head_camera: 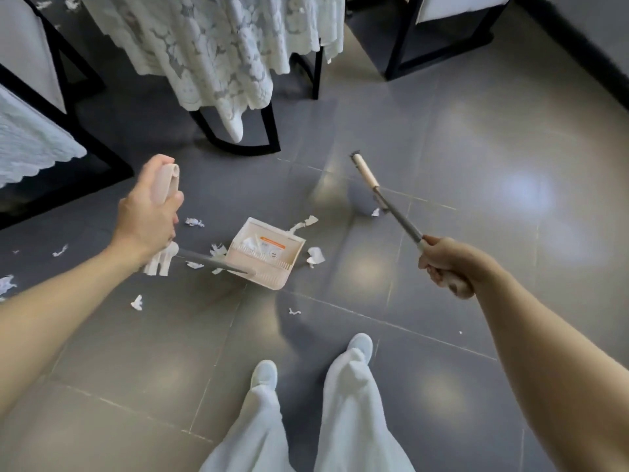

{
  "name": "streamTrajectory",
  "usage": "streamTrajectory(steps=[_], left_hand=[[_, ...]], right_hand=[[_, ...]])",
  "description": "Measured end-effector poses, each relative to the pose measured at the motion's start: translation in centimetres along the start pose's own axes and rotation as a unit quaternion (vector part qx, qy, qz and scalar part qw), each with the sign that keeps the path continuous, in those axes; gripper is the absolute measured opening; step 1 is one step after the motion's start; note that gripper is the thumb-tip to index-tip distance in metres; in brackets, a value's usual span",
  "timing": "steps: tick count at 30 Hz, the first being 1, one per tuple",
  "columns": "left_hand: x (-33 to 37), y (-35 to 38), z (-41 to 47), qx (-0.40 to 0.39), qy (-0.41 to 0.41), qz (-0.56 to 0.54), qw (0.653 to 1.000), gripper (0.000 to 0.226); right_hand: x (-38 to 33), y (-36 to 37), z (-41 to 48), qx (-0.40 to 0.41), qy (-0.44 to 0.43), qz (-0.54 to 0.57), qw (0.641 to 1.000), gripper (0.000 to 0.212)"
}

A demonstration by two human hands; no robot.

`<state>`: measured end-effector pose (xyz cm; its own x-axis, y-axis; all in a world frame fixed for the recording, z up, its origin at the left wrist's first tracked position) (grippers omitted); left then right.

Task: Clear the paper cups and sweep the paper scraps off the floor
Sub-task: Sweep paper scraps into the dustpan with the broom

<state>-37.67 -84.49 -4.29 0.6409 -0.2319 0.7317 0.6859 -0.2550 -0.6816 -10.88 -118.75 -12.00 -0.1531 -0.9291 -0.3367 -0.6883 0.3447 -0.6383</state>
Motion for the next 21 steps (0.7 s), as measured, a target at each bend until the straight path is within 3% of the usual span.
streamTrajectory(steps=[3, 8, 12, 16, 21], left_hand=[[-2.5, -1.9, -0.6, -0.029, 0.022, 0.012, 0.999, 0.039], [-7.5, -6.1, -0.2, -0.049, 0.041, 0.018, 0.998, 0.044], [-11.6, -8.2, -0.5, -0.063, 0.043, 0.024, 0.997, 0.042], [-14.5, -8.9, -1.3, -0.076, 0.034, 0.018, 0.996, 0.043], [-16.0, -9.0, -1.9, -0.078, 0.039, 0.023, 0.996, 0.042]], right_hand=[[1.1, 5.5, -0.8, 0.006, 0.005, -0.043, 0.999, 0.019], [-0.5, 15.1, -3.1, -0.038, 0.022, -0.001, 0.999, 0.017], [-2.7, 20.8, -8.4, -0.089, 0.042, 0.08, 0.992, 0.03], [-5.1, 24.0, -13.5, -0.131, 0.059, 0.134, 0.981, 0.042], [-6.2, 23.5, -16.9, -0.112, 0.088, 0.182, 0.973, 0.053]])
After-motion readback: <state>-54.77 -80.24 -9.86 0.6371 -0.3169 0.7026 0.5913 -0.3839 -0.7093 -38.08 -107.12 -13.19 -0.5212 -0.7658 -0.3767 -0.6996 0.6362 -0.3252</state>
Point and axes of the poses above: each hand's wrist, its own z-axis towards the middle knuckle, its own y-axis out of the palm, x = y × z, the point moved 2 cm from there along z, towards the middle knuckle, and after that the axes turned 14 degrees about x, right-handed, at the moved point
